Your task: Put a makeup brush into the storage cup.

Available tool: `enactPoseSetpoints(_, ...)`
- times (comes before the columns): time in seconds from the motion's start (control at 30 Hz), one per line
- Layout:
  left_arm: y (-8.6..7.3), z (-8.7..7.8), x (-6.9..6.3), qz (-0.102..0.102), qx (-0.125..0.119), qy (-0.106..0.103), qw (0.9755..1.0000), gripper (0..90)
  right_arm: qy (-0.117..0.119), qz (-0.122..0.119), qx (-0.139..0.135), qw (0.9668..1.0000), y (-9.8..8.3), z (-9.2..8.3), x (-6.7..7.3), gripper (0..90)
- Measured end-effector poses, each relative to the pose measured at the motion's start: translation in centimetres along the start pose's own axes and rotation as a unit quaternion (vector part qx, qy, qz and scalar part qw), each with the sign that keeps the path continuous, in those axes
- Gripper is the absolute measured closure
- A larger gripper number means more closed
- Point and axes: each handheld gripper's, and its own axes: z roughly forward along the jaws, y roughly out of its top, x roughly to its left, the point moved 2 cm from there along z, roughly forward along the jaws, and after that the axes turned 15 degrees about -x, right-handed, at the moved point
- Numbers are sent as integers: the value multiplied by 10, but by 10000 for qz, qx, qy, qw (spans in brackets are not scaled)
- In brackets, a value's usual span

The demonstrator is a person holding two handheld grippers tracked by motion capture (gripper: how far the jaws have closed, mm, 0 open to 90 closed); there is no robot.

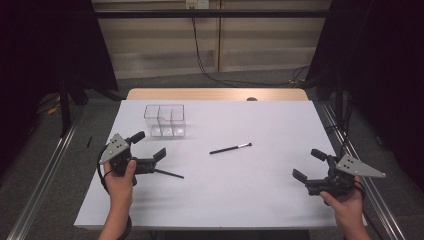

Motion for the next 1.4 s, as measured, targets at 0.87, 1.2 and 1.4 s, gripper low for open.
enactPoseSetpoints(0.87, 0, 5, 8, -125, 1050, 88, 9944, 0, 52, -26, -28, 10000, 1, 0, 2, 0)
enactPoseSetpoints(1.2, -1, 9, 11, -221, 1772, 288, 9835, 0, 49, -35, -15, 10000, 1, 0, 2, 0)
enactPoseSetpoints(1.4, -1, 13, 12, -253, 2301, 318, 9723, 0, 65, -31, 7, 10000, 1, 1, 3, 0)
